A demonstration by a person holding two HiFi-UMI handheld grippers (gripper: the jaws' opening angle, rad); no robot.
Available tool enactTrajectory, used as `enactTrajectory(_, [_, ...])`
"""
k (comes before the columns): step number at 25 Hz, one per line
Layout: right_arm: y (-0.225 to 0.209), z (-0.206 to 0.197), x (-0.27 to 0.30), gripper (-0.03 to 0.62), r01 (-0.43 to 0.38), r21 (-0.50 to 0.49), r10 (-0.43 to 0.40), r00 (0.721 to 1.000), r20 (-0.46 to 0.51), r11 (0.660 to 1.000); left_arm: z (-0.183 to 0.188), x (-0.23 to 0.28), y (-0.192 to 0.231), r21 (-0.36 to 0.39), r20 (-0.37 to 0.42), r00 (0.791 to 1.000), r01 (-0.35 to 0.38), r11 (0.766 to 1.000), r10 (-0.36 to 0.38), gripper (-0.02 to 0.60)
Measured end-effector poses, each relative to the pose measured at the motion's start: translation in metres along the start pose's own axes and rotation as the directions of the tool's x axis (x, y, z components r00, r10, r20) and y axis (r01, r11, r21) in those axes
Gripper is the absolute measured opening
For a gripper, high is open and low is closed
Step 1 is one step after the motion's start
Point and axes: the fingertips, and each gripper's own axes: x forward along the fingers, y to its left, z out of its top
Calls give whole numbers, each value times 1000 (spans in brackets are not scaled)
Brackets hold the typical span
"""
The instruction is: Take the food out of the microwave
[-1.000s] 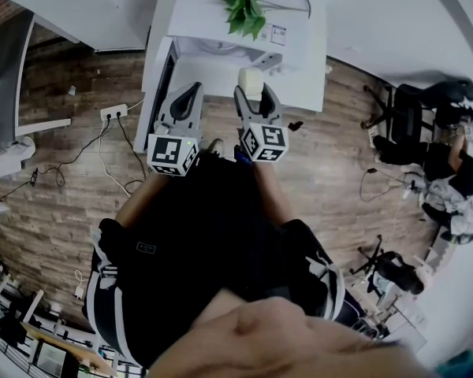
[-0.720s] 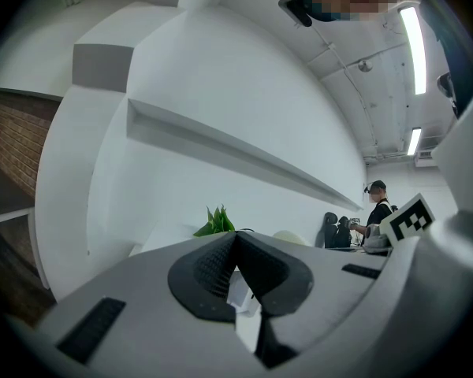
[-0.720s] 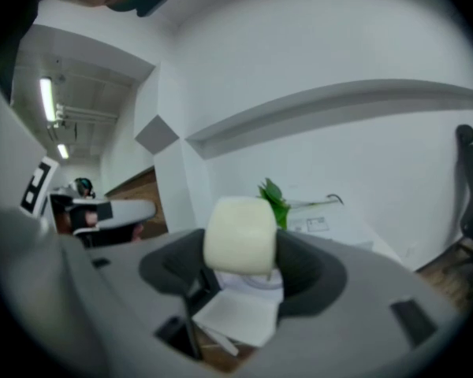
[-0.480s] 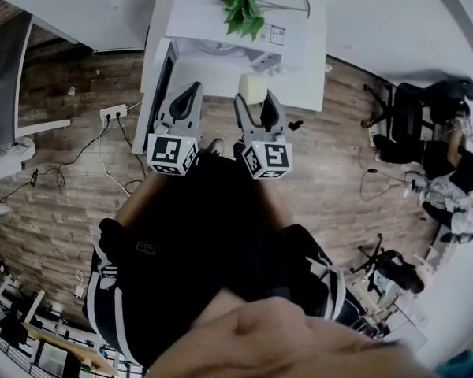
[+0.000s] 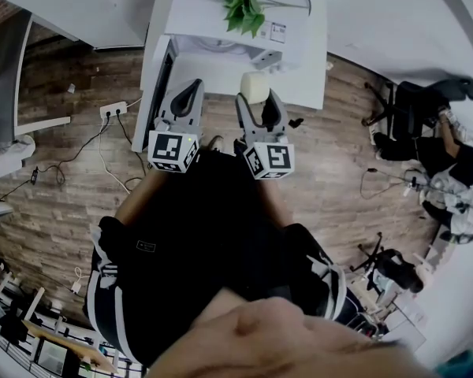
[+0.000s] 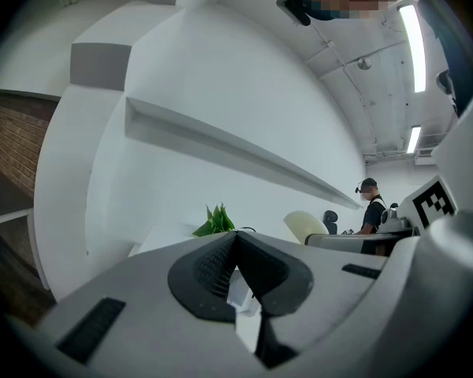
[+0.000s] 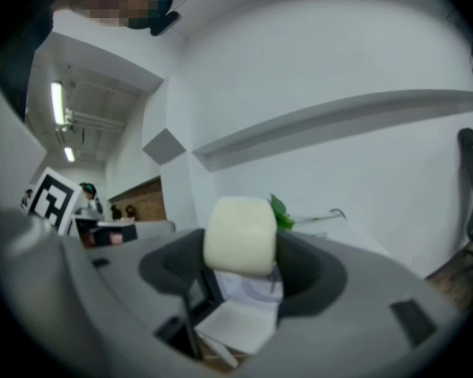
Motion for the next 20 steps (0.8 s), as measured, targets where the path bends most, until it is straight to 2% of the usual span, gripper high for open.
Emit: enactTrajectory(20, [0,2,0,295,-10,-9,10,1000,11,1000,-2,-1,0,0,1,1000,-2,1000,2,29])
